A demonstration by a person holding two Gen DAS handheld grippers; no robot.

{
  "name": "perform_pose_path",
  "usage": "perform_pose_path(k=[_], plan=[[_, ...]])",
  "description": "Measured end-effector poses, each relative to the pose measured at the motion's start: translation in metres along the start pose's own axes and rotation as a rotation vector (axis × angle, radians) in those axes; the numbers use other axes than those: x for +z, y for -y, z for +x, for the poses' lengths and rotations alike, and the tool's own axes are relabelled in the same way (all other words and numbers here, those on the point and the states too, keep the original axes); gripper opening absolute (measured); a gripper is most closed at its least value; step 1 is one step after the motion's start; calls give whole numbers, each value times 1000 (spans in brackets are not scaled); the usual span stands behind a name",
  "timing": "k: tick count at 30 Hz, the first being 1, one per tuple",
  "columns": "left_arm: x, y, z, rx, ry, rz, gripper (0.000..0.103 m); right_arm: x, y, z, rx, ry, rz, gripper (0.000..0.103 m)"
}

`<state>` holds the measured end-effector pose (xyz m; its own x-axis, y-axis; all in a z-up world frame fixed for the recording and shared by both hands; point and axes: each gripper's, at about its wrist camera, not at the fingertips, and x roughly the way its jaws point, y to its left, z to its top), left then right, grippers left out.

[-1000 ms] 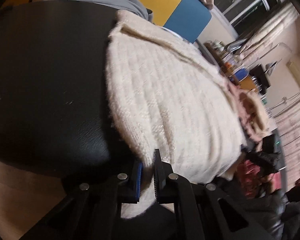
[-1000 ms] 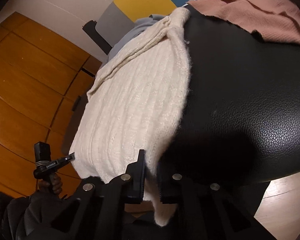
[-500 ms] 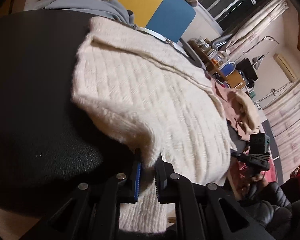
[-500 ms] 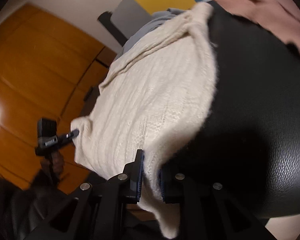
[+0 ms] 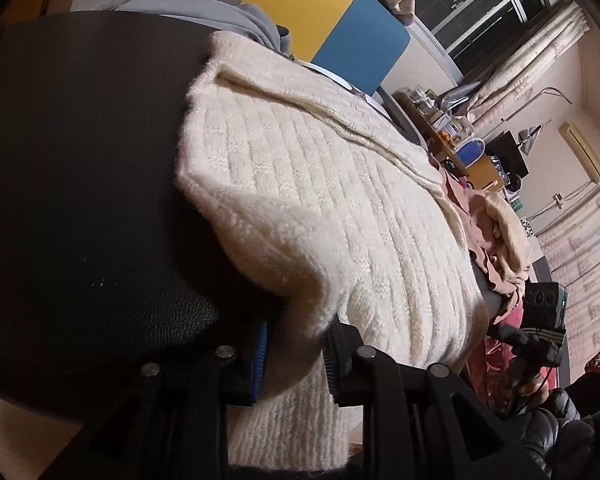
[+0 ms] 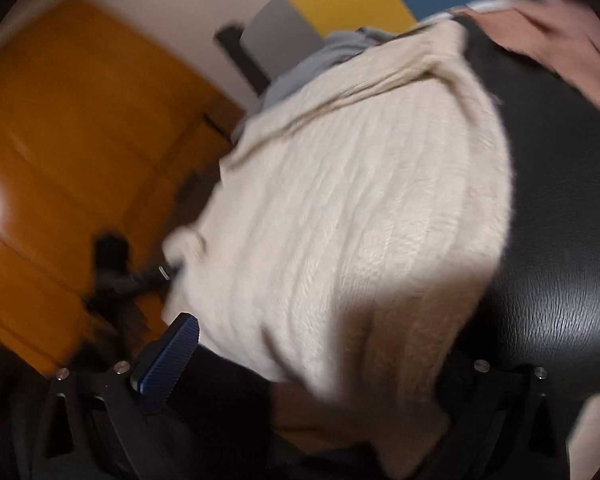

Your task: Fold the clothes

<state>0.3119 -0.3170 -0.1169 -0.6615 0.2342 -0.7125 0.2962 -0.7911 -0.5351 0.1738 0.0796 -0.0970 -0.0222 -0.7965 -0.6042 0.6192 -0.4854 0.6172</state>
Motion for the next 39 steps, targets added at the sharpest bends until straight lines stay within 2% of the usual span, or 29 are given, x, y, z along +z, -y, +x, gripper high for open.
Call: perform_pose_path(k=[2,4,5,6,7,9,11,14,19,24,28,31,33,35,36,37,39], plan=[[-1,2,0,10,3,17,23,0,2,-3,-52,2,42,88],[0,6,0,35,3,46,23,-2,6,-11,-132,7,58,53],[0,8,1,51,2,64,19,-4,12,-15,-137,8,81,43],[0,10,1,72,-1,86,15,-6,18,-18,-134,7,113,24],[0,12,1,95,-6,107,12,-5,22,-19,-113,10,136,18],[1,13,0,85,-23,107,7,-2,25,-17,-50,20,171,18],[4,11,-5,7,-31,74,6,1,28,-15,14,29,207,17],[13,12,-18,-115,-3,52,6,6,32,-13,108,44,260,17],[44,23,-32,-274,75,56,6,25,36,-7,251,77,314,17],[103,28,-32,-393,200,30,6,67,36,-6,361,152,317,17],[157,22,-11,-403,278,-31,6,114,40,3,379,210,291,17],[196,5,17,-339,287,-88,6,154,52,15,345,240,278,17],[217,-14,49,-261,234,-151,6,181,68,27,302,250,302,17],[226,-35,80,-158,164,-213,6,204,87,42,251,245,341,17],[224,-41,86,-133,144,-229,5,213,100,53,210,231,368,18],[218,-42,85,-137,138,-232,5,217,110,63,182,212,394,18],[204,-45,82,-144,125,-238,5,218,125,75,161,193,426,5]])
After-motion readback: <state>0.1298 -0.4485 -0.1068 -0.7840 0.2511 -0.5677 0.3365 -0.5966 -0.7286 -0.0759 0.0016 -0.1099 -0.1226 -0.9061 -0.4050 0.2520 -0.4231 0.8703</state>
